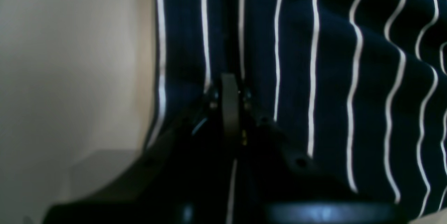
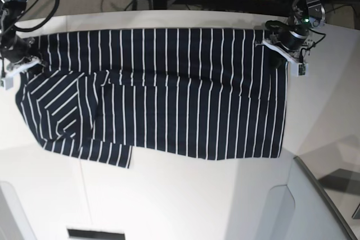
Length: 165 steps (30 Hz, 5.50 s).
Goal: Layout the t-shirt on the table in an organized manner, then fold the t-shirt properly
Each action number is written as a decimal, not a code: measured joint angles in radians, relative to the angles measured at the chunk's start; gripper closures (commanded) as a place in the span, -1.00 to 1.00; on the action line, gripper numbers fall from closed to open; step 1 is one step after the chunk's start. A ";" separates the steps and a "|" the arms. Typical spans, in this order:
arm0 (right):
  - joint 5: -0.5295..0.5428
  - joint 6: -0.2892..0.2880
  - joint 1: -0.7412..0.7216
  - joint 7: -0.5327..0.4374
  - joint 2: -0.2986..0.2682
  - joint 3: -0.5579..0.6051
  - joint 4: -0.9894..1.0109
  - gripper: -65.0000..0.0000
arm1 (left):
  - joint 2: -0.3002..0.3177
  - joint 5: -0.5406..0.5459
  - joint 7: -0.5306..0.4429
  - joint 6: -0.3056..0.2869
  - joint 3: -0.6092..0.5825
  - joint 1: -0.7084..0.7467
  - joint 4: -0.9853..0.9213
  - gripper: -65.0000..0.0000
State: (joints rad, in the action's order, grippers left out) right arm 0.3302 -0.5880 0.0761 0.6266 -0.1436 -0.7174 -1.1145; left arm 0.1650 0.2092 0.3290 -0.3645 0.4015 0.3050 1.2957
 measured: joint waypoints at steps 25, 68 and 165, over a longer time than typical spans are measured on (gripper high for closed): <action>-0.011 -0.011 -0.149 0.060 -0.061 0.027 -0.203 0.70 | 0.005 -0.031 0.156 0.021 0.027 -0.026 0.329 1.00; -0.010 0.162 -0.011 -0.048 -0.006 0.182 -0.092 1.00 | -0.109 -0.027 0.217 -0.001 0.003 -0.039 0.292 1.00; -0.017 0.170 -0.496 -0.379 -0.247 0.526 0.688 0.97 | -0.095 -0.171 0.018 0.075 0.168 0.264 0.381 1.00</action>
State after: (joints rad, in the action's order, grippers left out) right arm 0.3134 -0.4183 -0.4202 0.2474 -0.3908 -0.1913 -0.4263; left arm 0.0700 0.0380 0.3466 -0.2893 0.5694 0.5686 1.6772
